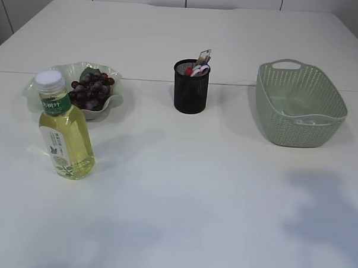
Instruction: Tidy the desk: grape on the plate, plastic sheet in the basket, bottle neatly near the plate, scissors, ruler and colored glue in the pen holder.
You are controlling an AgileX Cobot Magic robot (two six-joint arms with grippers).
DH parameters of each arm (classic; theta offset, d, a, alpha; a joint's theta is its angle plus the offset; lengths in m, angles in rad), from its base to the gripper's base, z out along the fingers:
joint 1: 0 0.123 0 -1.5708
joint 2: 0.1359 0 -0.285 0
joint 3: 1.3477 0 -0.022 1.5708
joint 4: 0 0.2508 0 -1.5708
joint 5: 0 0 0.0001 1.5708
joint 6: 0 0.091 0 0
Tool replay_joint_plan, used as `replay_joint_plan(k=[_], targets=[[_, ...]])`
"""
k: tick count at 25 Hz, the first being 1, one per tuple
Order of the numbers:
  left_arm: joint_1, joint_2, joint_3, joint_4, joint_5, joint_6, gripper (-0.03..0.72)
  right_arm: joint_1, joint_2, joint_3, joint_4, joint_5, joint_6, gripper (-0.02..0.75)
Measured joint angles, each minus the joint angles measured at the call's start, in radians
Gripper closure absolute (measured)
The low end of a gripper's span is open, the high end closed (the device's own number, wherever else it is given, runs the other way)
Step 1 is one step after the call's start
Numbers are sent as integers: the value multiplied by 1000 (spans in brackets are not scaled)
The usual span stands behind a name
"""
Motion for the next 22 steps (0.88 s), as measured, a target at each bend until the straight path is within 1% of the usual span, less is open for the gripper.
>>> replay_joint_plan(k=[6,10,13,22], targets=[[0,-328,0,34,76,-2,316,0,-324,88,-5,2,25,343],[0,-503,0,73,93,-2,316,0,-511,153,-11,17,26,343],[0,-624,0,81,96,-2,316,0,-630,215,-11,41,26,343],[-2,-639,-6,85,103,-2,316,0,-918,426,-16,53,30,343]])
